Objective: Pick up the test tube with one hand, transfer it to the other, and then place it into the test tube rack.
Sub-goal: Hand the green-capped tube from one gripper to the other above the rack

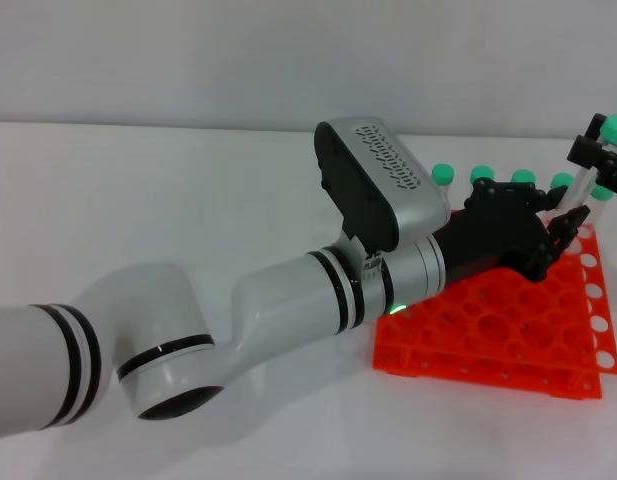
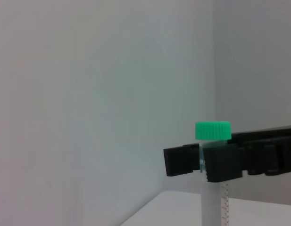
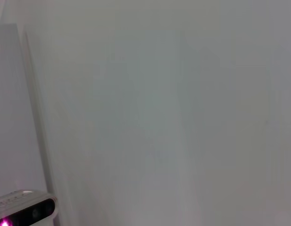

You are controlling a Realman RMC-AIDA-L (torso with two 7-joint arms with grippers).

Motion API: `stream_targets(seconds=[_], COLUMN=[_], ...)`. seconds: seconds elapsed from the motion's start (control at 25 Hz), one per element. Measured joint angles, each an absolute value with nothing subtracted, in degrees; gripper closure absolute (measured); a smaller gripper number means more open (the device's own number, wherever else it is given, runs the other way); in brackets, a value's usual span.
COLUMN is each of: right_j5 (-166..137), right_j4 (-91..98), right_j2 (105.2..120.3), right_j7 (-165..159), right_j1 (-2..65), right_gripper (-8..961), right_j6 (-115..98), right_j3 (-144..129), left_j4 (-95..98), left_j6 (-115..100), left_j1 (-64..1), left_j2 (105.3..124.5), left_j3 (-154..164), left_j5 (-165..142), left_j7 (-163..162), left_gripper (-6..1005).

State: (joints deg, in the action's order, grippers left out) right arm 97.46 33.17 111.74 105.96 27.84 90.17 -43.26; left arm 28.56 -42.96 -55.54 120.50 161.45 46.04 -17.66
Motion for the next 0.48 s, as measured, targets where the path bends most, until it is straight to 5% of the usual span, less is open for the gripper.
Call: stream_targets(seconds=[0.4,0.48], right_j5=[97.7,97.7], right_j4=[33.0,33.1], right_j2=[111.41,111.4], right_j7=[106.1,106.1], right_j1=[27.7,27.7], right_gripper=[751,751], right_j6=[90.7,90.7], right_j3=[-43.2,-43.2], left_j4=[28.7,28.7], left_j6=[-43.3,-43.4], left_j1=[-55.3,-55.1], left_j2=[120.5,120.5], left_j3=[161.4,161.4], left_j5=[45.9,45.9], left_j7=[-17.6,-17.6], left_gripper=[802,802])
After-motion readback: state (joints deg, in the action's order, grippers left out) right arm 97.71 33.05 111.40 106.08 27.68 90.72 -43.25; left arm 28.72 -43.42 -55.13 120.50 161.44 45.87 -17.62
